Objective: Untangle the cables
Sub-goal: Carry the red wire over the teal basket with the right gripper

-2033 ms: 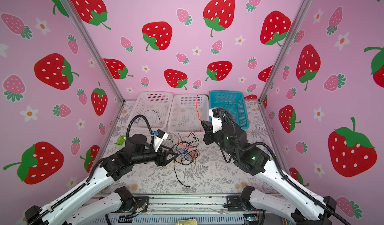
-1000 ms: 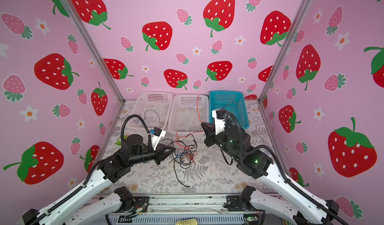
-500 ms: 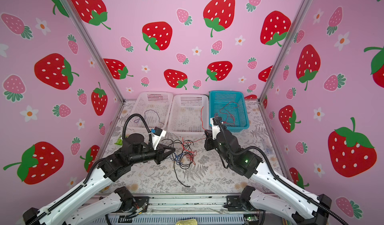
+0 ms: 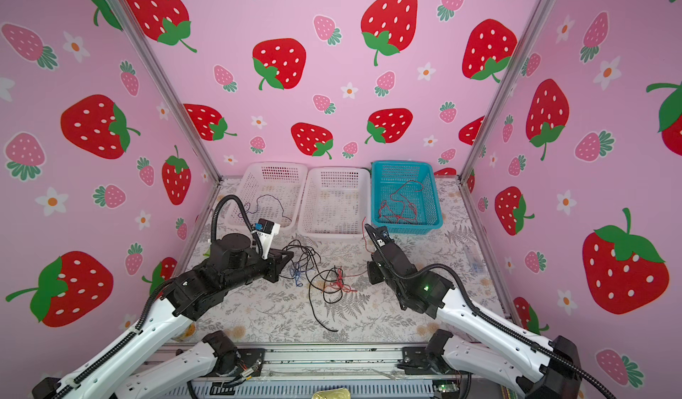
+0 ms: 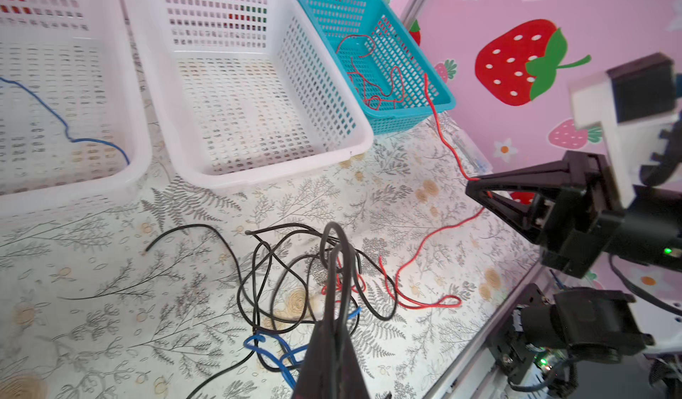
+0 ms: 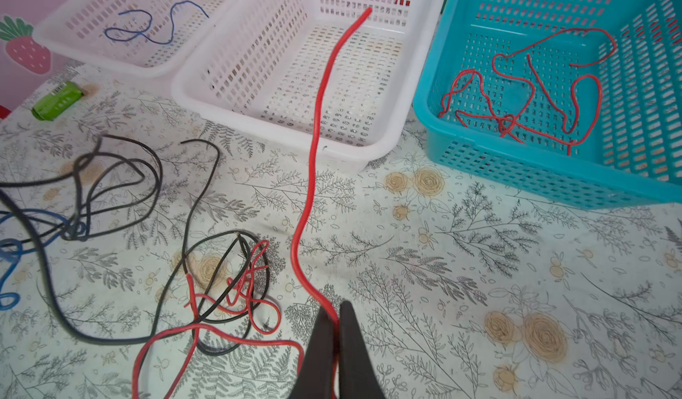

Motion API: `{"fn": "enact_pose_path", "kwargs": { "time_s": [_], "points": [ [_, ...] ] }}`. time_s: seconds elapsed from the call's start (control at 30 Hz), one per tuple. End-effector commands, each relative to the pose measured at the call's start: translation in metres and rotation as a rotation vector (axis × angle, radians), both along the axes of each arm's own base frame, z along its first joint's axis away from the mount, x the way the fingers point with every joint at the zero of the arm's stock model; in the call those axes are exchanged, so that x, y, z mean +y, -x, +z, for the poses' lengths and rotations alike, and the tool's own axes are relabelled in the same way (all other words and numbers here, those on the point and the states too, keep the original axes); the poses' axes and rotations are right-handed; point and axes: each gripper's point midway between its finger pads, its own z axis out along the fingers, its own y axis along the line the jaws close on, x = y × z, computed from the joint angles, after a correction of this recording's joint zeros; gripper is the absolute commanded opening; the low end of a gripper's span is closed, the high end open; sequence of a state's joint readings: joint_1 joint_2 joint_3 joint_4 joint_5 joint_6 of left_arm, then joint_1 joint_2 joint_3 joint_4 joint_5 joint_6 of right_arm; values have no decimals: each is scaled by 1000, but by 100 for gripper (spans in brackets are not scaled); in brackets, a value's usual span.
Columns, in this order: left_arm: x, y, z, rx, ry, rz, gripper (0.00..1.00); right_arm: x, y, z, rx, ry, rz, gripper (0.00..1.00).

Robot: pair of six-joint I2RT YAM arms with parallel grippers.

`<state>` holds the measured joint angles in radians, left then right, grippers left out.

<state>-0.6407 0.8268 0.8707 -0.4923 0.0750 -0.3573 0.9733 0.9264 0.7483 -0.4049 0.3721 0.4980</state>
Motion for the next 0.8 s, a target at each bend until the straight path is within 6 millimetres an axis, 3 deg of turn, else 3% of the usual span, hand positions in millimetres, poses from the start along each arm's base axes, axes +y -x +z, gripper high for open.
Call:
{"fn": "enact_pose_path", "kwargs": {
  "time_s": [0.0,0.13,0.2,0.3,0.43,0.5,0.77],
  "points": [
    [16,-7,21,-64,-22,68,0,-24,4,-1,1,38,-74,0],
    [12,-3,17,-52,-16,41,0,-53,-1,1,-24,99,-209,0],
    [10,-1,19,-62,10,27,0,-57,-3,0,-25,102,-236,0],
    [-1,9,38,-109,125,-48,0,-53,-4,-6,-10,101,-241,0],
    [-1,22,70,-195,230,-90,0,-54,-7,-7,-17,97,-260,0],
    [-5,28,76,-201,246,-128,0,-56,-8,-6,-25,97,-276,0],
    [-11,30,49,-132,174,-177,0,-62,-10,25,-94,50,-288,0]
  ]
}}
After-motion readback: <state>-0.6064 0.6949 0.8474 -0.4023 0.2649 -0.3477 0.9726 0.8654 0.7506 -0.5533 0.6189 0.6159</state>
